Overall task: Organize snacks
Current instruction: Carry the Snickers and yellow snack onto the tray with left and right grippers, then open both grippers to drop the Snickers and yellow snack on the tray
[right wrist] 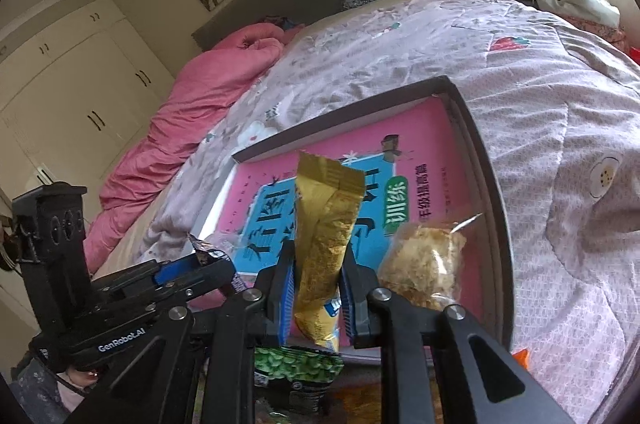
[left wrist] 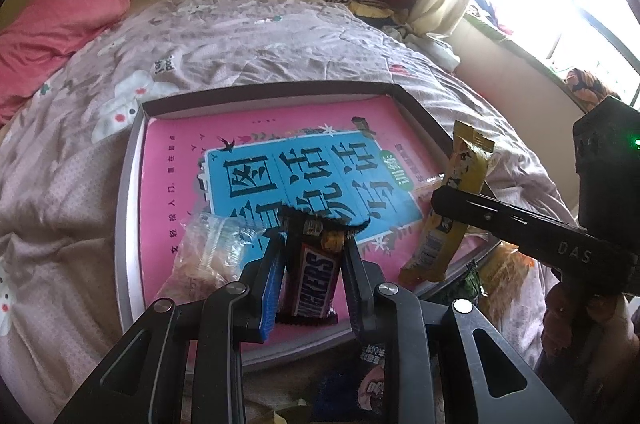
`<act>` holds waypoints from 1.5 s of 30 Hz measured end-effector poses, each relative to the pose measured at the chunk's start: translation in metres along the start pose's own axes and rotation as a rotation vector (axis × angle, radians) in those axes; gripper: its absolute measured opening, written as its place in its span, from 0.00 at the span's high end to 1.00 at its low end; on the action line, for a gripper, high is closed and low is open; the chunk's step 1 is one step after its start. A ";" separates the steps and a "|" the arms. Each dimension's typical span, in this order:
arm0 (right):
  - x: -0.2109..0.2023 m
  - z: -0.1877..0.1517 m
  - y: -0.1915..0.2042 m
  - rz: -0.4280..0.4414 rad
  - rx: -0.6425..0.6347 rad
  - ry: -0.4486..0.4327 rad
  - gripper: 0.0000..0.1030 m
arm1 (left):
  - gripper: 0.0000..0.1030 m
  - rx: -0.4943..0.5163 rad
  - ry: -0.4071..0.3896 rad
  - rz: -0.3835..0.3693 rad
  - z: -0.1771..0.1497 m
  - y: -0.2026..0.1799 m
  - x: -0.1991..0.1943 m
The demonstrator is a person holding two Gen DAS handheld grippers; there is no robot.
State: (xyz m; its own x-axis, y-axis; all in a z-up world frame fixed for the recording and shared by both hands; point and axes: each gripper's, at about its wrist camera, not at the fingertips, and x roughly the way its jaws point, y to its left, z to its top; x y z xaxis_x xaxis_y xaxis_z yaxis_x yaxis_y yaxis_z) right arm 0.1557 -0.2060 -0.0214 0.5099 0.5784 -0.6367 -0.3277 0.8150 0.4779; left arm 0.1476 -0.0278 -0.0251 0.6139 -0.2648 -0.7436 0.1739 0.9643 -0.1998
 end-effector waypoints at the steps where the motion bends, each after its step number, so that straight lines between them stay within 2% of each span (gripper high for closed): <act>1: 0.001 0.000 0.000 -0.005 0.000 0.003 0.80 | 0.72 0.003 0.007 0.001 -0.001 -0.001 0.001; 8: 0.001 -0.002 -0.002 -0.023 0.005 0.005 0.78 | 0.72 0.010 0.012 0.007 -0.004 -0.004 0.003; 13: 0.000 -0.003 -0.002 -0.066 -0.006 0.000 0.77 | 0.72 -0.001 0.025 0.014 -0.006 -0.001 0.005; 17: -0.006 -0.003 0.000 -0.087 -0.019 -0.017 0.68 | 0.72 -0.001 0.028 0.015 -0.006 0.000 0.004; 23: -0.011 -0.003 0.003 -0.113 -0.035 -0.033 0.65 | 0.71 -0.010 0.038 0.016 -0.007 0.003 0.007; 33: -0.015 -0.004 0.002 -0.116 -0.041 -0.041 0.63 | 0.71 -0.024 0.053 0.012 -0.008 0.006 0.009; 37: -0.015 -0.005 0.005 -0.112 -0.055 -0.040 0.63 | 0.61 -0.020 0.048 0.006 -0.007 0.004 0.006; 40: -0.017 -0.004 0.007 -0.108 -0.063 -0.046 0.62 | 0.60 -0.017 0.039 0.004 -0.006 0.003 0.004; 45: -0.018 -0.004 0.007 -0.102 -0.067 -0.051 0.62 | 0.53 -0.017 0.025 0.000 -0.004 0.003 -0.002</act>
State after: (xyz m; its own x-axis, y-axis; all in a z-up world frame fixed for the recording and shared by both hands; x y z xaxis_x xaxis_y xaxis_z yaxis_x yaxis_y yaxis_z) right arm 0.1411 -0.2103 -0.0086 0.5824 0.4914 -0.6475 -0.3241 0.8709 0.3695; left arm 0.1434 -0.0247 -0.0264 0.5945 -0.2644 -0.7594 0.1603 0.9644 -0.2102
